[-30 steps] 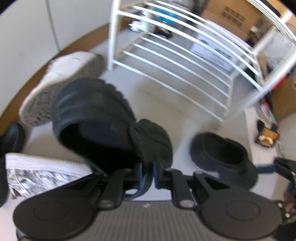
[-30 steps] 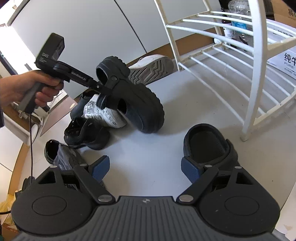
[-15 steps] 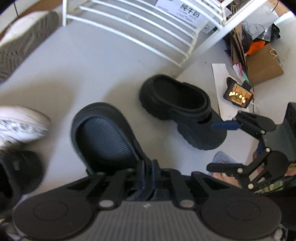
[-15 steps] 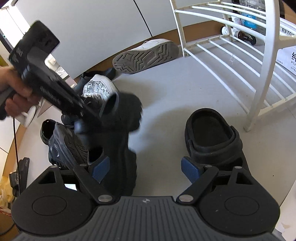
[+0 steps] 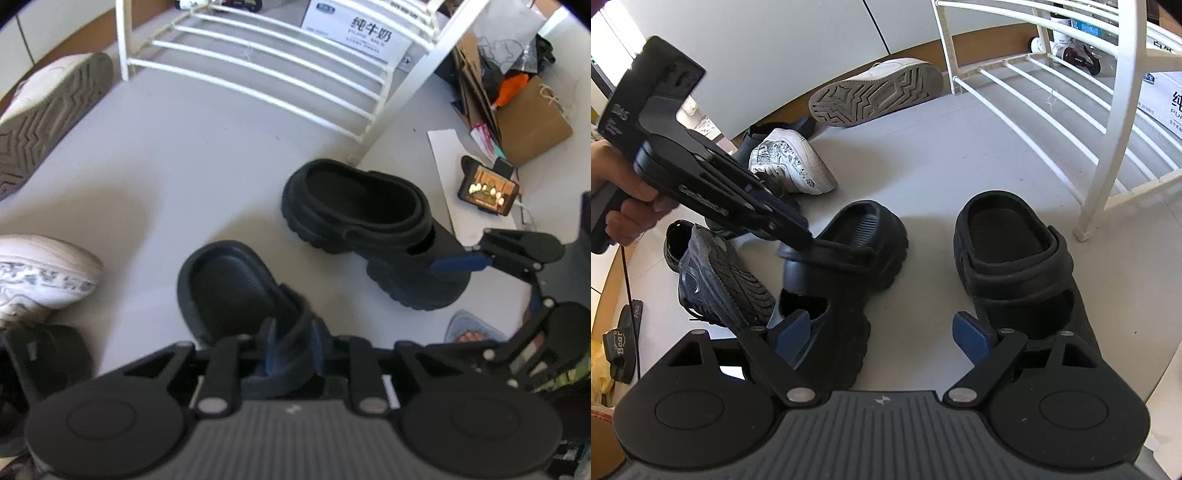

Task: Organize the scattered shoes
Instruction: 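Lower the second clog beside the first clog and open the left gripper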

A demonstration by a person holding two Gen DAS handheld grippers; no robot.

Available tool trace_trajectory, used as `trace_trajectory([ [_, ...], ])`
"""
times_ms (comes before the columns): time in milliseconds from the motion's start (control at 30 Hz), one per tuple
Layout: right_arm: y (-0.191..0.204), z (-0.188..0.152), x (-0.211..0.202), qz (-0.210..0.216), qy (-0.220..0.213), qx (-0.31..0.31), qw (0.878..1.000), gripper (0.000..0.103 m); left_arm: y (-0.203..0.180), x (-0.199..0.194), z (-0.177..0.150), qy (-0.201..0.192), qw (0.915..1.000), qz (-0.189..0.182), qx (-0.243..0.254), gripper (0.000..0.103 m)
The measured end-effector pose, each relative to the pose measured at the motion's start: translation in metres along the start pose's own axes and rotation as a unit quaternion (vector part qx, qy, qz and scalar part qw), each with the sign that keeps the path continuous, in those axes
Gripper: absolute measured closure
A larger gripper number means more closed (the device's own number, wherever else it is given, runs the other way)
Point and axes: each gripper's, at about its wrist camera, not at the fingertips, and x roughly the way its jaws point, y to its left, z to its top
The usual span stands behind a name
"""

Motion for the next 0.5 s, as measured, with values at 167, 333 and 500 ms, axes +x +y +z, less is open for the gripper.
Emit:
trace_trajectory([
  [167, 0.015, -0.001, 0.012, 0.01, 0.005, 0.002, 1.0, 0.015, 0.002, -0.033, -0.022, -0.022, 0.9995, 0.014, -0.016, 0.067],
  [333, 0.031, 0.0, 0.021, 0.017, 0.005, -0.004, 1.0, 0.015, -0.004, -0.072, -0.064, -0.077, 0.9956, 0.035, -0.042, 0.052],
  [500, 0.05, -0.001, 0.032, 0.008, 0.009, -0.014, 1.0, 0.014, -0.003, -0.091, -0.111, -0.123, 0.9868, 0.046, -0.094, 0.045],
])
